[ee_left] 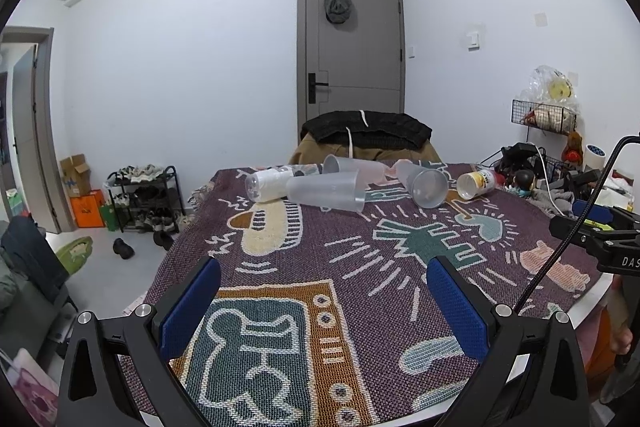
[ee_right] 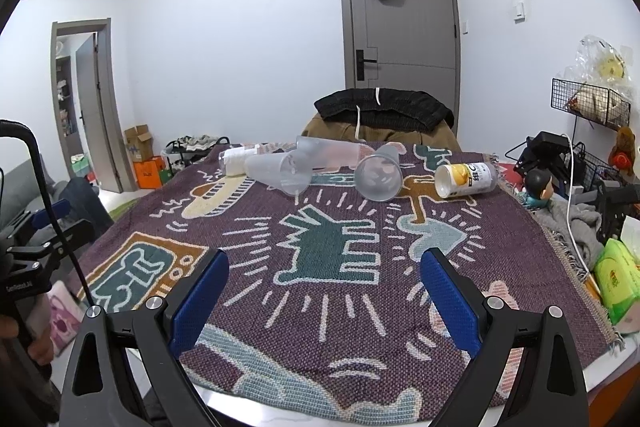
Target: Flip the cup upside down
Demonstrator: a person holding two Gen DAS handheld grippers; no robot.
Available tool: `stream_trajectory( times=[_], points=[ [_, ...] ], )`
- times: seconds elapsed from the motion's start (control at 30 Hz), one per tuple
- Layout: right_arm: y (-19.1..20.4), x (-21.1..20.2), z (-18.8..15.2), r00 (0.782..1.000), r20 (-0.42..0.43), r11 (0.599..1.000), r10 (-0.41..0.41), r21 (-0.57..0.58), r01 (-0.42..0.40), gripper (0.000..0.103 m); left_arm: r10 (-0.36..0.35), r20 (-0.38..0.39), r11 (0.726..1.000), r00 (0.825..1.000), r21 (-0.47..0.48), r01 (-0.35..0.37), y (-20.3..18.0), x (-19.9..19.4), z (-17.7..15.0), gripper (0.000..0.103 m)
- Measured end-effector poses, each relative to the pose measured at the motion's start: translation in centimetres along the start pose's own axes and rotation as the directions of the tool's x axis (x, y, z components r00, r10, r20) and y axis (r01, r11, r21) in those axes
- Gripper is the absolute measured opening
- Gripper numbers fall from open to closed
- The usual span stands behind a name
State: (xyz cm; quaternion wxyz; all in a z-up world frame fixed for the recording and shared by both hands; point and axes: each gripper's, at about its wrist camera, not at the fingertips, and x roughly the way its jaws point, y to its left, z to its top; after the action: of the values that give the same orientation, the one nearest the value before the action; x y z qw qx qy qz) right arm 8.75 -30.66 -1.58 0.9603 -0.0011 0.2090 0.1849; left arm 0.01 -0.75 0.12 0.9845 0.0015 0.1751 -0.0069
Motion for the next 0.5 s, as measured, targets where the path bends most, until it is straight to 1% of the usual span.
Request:
stream_trajectory(
  times=[0.17,0.5],
  points=[
    [-0.07,-0.12,0.02,1.0,-0.001,1.0,-0.01,-0.004,0.01,0.096,0.002,0.001,1.0,1.0,-0.001,-0.002,0.06,0.0,0.01,0.103],
    [-0.12,0.05,0.02,1.0,-0.009,1.0,0.0,0.002,0.0,0.096,0.004,-0.011,1.0,1.0,-0.015,-0.004,0.41,0.24,0.06,0.103]
  ],
)
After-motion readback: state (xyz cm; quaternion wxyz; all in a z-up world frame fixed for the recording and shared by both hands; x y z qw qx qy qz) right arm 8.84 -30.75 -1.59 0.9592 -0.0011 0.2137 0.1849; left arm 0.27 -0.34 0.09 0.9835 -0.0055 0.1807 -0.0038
